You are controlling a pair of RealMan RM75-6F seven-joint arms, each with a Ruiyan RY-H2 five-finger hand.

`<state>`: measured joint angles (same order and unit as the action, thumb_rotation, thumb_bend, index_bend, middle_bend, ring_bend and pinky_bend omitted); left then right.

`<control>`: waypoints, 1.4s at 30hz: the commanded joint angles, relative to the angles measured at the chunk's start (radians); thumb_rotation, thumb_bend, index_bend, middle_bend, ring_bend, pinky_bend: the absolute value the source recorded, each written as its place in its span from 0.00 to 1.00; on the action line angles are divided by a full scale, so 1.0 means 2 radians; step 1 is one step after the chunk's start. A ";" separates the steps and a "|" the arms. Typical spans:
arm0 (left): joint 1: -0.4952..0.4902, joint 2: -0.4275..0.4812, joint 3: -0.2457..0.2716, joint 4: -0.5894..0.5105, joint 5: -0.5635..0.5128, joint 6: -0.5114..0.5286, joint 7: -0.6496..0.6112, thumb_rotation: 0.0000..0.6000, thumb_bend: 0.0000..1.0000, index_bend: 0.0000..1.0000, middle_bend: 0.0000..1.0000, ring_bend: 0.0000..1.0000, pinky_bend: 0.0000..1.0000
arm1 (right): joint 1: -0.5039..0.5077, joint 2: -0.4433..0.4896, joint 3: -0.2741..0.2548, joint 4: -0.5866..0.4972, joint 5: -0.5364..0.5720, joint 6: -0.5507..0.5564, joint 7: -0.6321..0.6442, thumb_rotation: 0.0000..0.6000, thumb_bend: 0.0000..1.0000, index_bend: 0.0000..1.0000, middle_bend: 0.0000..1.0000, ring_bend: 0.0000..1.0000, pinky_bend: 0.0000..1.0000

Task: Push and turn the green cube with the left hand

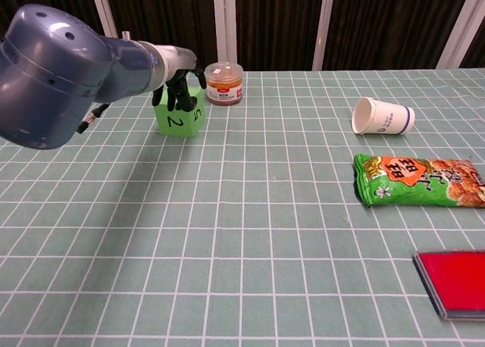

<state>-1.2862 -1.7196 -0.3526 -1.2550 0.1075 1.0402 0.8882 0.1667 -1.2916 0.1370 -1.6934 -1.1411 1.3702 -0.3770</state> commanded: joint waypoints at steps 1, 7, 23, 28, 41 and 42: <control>-0.006 0.012 -0.025 -0.049 0.024 0.010 -0.013 1.00 0.72 0.20 0.69 0.54 0.69 | 0.000 0.000 -0.002 -0.001 -0.002 0.000 -0.001 1.00 0.04 0.08 0.00 0.00 0.00; 0.026 0.076 -0.047 -0.226 0.120 0.079 -0.061 1.00 0.61 0.21 0.51 0.43 0.65 | -0.001 0.002 -0.002 0.000 -0.004 -0.001 0.007 1.00 0.04 0.08 0.00 0.00 0.00; 0.390 0.324 0.223 -0.399 0.476 0.308 -0.311 1.00 0.38 0.15 0.16 0.06 0.18 | -0.007 0.017 -0.007 -0.011 -0.035 0.010 0.035 1.00 0.04 0.08 0.00 0.00 0.00; 0.460 0.303 0.255 -0.292 0.506 0.310 -0.411 1.00 0.38 0.15 0.13 0.01 0.13 | -0.006 0.019 -0.009 0.012 -0.081 0.022 0.074 1.00 0.04 0.08 0.00 0.00 0.00; 0.514 0.256 0.236 -0.223 0.588 0.348 -0.403 1.00 0.38 0.14 0.10 0.00 0.11 | -0.009 0.002 -0.021 0.056 -0.168 0.066 0.129 1.00 0.04 0.08 0.00 0.00 0.00; 0.516 0.254 0.234 -0.221 0.592 0.349 -0.401 1.00 0.38 0.14 0.10 0.00 0.11 | -0.010 0.002 -0.020 0.056 -0.168 0.067 0.129 1.00 0.05 0.08 0.00 0.00 0.00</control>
<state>-0.2604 -1.2041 0.1226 -1.7040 1.2810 1.7347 0.0804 0.1489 -1.2854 0.0968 -1.5814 -1.4765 1.5025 -0.1200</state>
